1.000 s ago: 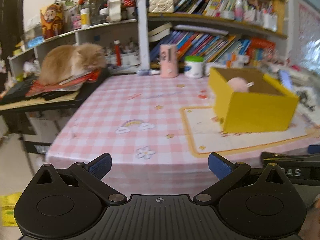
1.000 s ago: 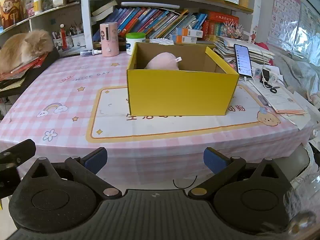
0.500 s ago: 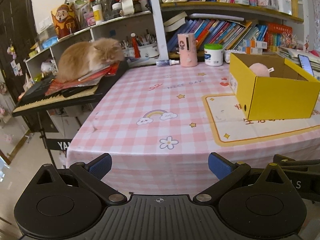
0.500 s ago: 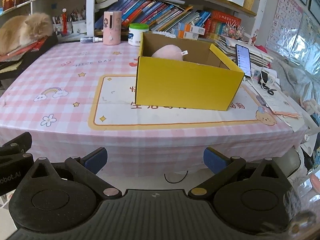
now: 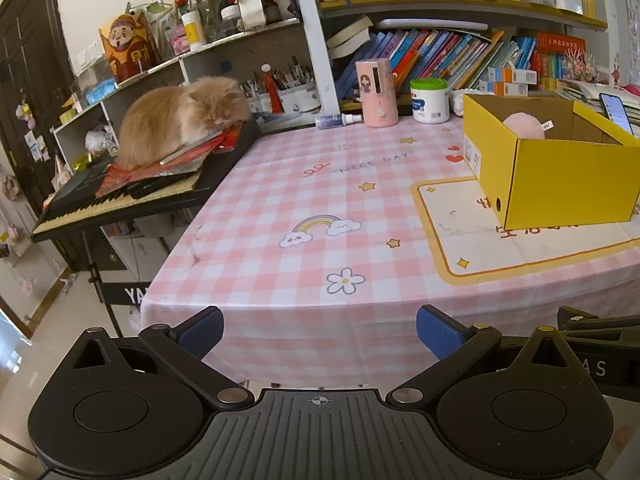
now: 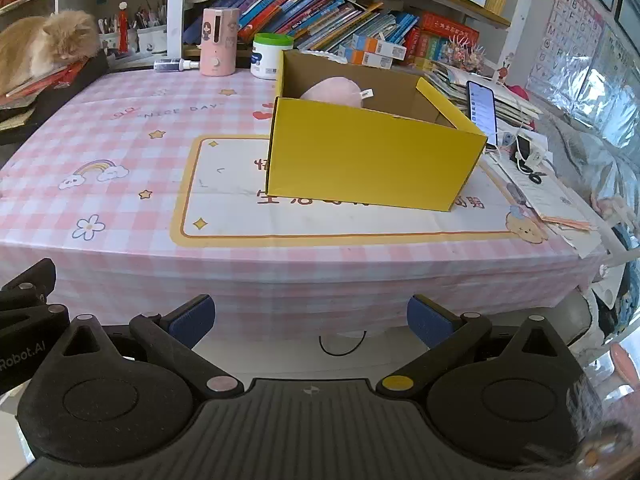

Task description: Organize objects

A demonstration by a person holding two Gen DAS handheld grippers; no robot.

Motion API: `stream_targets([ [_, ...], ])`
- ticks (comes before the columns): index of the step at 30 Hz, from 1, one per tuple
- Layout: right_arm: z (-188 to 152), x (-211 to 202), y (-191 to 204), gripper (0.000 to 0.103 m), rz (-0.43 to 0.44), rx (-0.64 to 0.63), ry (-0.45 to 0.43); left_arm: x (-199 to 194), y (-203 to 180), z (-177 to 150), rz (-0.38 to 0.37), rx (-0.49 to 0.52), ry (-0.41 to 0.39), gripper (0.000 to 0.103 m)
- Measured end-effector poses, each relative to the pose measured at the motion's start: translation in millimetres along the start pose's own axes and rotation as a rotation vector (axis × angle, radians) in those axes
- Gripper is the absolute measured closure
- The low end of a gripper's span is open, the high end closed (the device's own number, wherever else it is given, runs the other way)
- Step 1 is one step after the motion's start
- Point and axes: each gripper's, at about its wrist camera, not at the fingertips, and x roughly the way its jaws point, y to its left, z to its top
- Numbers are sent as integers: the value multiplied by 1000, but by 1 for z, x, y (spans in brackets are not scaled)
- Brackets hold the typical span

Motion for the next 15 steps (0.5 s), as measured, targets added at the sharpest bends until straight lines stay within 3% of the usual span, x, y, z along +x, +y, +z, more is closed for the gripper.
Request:
stream_targets([
  [15, -1, 3, 1, 0, -13, -6, 18, 0, -6, -1, 28, 29, -5, 0],
])
